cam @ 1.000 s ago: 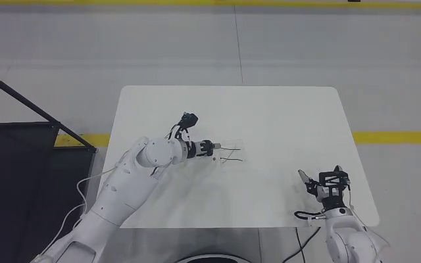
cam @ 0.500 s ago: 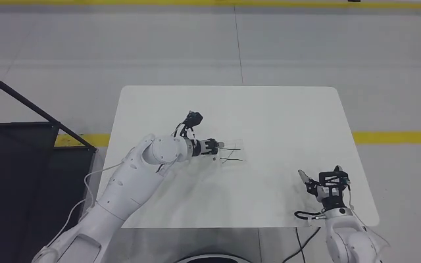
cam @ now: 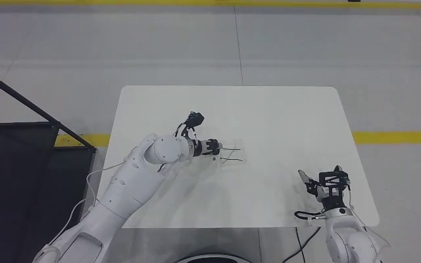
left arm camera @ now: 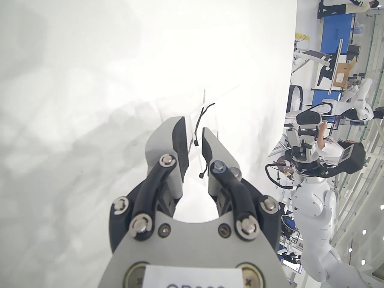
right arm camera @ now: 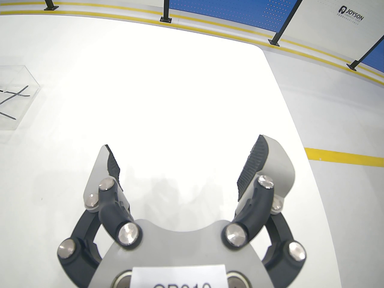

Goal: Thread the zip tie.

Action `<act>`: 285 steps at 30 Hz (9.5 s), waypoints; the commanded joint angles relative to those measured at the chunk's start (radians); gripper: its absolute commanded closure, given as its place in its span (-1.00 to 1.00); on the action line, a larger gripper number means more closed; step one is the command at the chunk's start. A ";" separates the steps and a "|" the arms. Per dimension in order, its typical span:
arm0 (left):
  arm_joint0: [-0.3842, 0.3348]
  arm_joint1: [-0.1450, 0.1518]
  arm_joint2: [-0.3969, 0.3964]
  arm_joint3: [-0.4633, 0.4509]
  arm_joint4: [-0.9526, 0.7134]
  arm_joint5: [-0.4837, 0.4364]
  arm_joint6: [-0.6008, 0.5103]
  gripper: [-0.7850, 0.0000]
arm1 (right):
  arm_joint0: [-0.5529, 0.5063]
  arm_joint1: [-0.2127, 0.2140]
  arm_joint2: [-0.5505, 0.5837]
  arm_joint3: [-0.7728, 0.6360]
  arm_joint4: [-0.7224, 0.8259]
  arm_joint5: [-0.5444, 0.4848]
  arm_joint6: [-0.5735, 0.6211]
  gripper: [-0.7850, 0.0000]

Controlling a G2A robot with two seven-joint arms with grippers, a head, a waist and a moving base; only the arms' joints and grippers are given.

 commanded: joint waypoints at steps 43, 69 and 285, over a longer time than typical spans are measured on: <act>0.256 0.084 -0.305 -0.292 -0.081 -0.153 -0.159 1.00 | 0.000 0.000 0.000 0.000 0.000 0.000 0.000 -1.00; 0.431 0.140 -0.429 -0.429 -0.185 -0.322 -0.319 1.00 | 0.168 -0.004 -0.228 -0.073 -0.112 -0.328 0.134 -1.00; 0.381 0.009 -0.019 -0.148 0.009 -0.787 0.788 0.56 | 0.483 0.010 -0.455 0.339 1.356 -0.706 0.444 1.00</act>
